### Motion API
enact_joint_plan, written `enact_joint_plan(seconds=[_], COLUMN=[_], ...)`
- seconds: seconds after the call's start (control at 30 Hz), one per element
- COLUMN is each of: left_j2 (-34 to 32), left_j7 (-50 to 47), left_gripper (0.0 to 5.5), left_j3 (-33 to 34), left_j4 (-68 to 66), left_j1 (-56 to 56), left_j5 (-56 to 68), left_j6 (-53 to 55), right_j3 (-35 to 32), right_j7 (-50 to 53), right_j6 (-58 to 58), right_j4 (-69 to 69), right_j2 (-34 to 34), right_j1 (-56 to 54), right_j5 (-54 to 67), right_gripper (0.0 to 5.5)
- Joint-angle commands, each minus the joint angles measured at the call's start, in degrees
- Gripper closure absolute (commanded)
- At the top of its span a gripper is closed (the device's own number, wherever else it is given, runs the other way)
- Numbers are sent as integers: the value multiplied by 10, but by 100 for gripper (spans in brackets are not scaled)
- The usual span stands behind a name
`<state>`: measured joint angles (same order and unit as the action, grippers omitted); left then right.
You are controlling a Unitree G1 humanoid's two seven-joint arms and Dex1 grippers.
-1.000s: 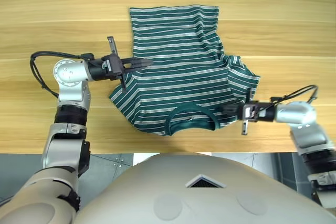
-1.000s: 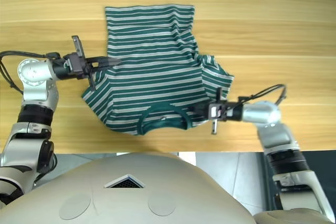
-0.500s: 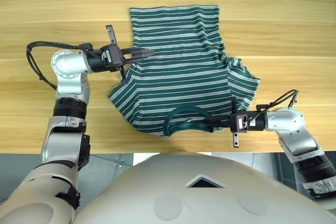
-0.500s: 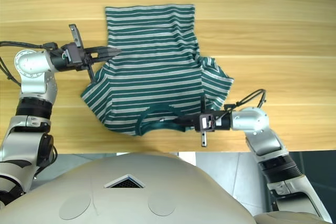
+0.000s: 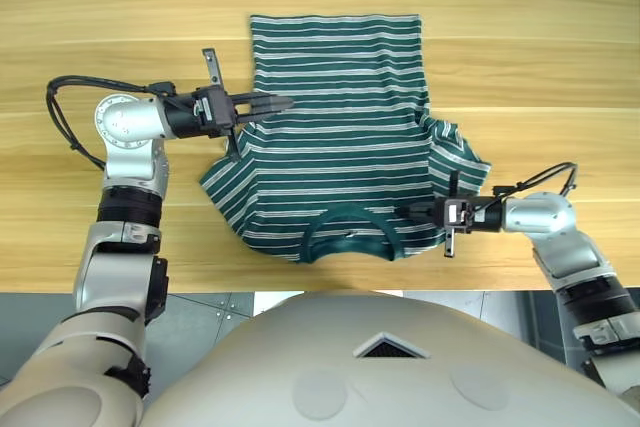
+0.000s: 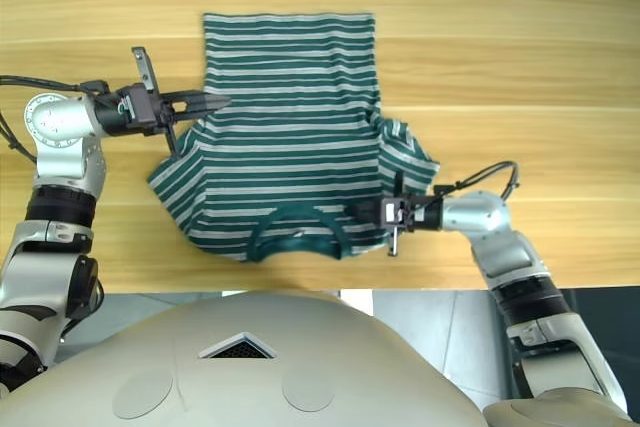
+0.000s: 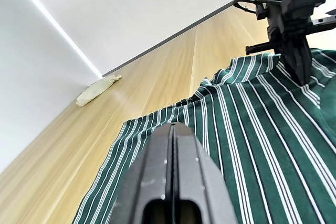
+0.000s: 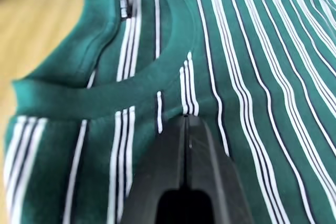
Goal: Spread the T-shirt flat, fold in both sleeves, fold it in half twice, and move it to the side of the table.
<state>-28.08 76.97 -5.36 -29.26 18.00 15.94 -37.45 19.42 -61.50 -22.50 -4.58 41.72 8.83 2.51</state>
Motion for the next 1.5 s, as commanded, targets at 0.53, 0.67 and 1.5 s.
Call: enact_joint_plan(seconds=[0.53,0.67,1.5], left_j2=[-90,-168,-279], left_j7=[35,58,-208], left_gripper=[502,439,263], left_j3=[37,59,-14], left_j4=[74,109,79], left_j1=[-23,-72,-255], left_j5=[51,39,-315], left_j6=[45,45,-107], right_j3=[-104,-124,-126], right_j7=[49,43,49], right_j6=[14,13,16], right_j4=[26,43,73], right_j2=[13,8,-8], right_j1=[-24,-18,10], right_j5=[55,80,86], right_gripper=[550,550,550])
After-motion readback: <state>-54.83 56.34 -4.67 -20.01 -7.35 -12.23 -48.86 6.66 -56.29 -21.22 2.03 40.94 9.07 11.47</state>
